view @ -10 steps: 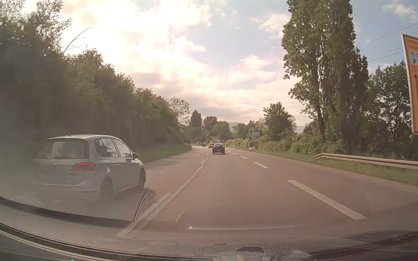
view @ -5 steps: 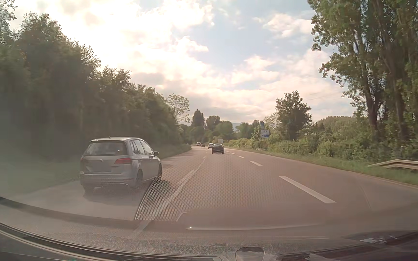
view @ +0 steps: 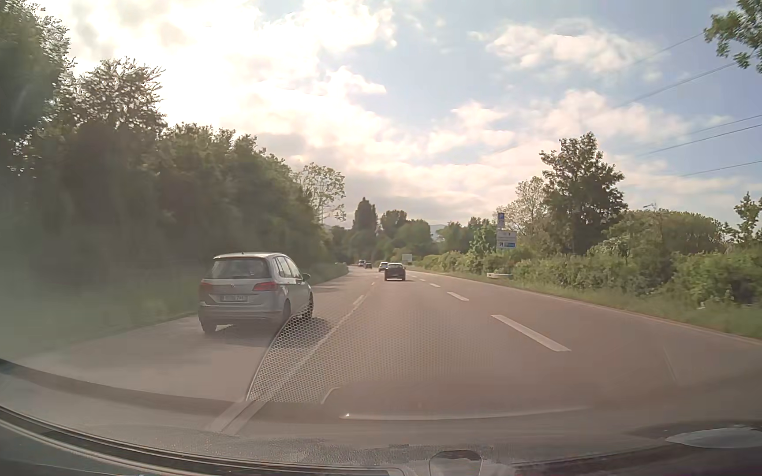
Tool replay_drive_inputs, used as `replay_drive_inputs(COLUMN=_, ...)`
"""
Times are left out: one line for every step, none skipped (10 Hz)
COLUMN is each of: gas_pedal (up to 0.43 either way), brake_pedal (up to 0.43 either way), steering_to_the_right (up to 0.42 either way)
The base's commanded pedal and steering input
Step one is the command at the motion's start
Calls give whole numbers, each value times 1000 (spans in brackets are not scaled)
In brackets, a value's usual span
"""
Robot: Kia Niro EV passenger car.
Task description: Follow the waypoints while adhering to traffic rules and regulations
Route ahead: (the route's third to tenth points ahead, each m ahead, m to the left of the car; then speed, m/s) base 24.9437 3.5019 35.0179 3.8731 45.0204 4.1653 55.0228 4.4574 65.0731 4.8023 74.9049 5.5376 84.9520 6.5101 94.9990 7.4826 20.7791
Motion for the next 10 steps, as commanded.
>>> replay_drive_inputs(gas_pedal=150, brake_pedal=0, steering_to_the_right=-6)
replay_drive_inputs(gas_pedal=150, brake_pedal=0, steering_to_the_right=-6)
replay_drive_inputs(gas_pedal=150, brake_pedal=0, steering_to_the_right=-6)
replay_drive_inputs(gas_pedal=150, brake_pedal=0, steering_to_the_right=-6)
replay_drive_inputs(gas_pedal=150, brake_pedal=0, steering_to_the_right=-7)
replay_drive_inputs(gas_pedal=150, brake_pedal=0, steering_to_the_right=-6)
replay_drive_inputs(gas_pedal=150, brake_pedal=0, steering_to_the_right=-7)
replay_drive_inputs(gas_pedal=150, brake_pedal=0, steering_to_the_right=-7)
replay_drive_inputs(gas_pedal=150, brake_pedal=0, steering_to_the_right=-6)
replay_drive_inputs(gas_pedal=150, brake_pedal=0, steering_to_the_right=-6)
